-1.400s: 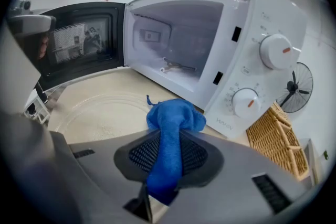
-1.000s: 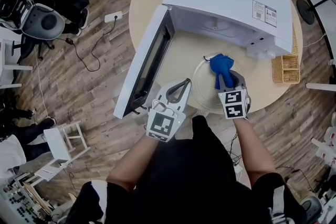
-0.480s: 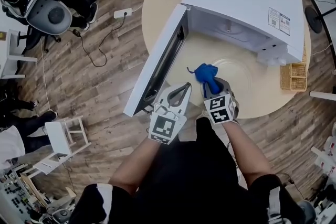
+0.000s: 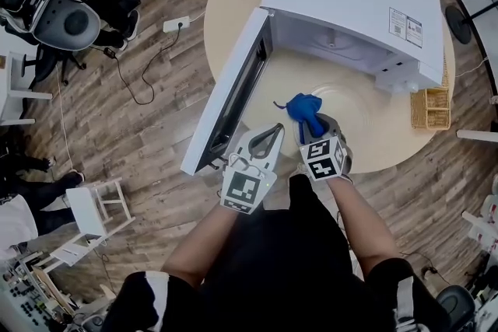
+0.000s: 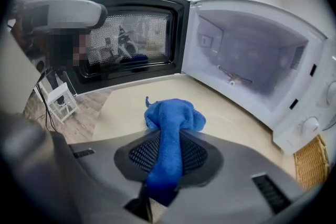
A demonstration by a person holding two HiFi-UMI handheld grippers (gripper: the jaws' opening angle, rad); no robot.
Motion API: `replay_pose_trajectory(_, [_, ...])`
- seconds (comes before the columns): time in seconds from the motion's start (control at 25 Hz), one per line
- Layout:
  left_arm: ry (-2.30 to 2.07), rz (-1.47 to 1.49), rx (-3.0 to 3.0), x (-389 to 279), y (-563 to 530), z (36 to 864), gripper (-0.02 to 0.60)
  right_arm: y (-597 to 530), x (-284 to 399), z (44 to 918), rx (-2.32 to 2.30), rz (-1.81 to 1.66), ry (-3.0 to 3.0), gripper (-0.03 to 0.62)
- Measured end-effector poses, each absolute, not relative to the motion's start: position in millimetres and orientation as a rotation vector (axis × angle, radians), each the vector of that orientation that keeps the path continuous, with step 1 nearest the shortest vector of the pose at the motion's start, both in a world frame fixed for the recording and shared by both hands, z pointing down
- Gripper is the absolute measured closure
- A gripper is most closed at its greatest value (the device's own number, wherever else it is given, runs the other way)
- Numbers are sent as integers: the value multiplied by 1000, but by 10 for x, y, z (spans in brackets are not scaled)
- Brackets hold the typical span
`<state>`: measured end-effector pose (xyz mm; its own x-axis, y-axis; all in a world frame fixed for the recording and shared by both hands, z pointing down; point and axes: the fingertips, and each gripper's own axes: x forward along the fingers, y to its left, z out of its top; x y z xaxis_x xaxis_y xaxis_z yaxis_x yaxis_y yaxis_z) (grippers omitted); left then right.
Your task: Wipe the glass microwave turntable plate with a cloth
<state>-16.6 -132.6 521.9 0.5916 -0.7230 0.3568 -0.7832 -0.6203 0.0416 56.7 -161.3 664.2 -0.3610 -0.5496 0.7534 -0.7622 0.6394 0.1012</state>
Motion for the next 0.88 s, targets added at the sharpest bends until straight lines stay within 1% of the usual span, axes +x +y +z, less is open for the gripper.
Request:
replay_pose_trajectory(0.32, [-1201,435,2663,52,-1332,5168,575,-1658,885,6655,1105,366,-2012,510])
replay_pose_trajectory(0.88, [-1121,419,2725,340,-1395,5079,575,-1703,1855,6668,1292,414,-1858,510])
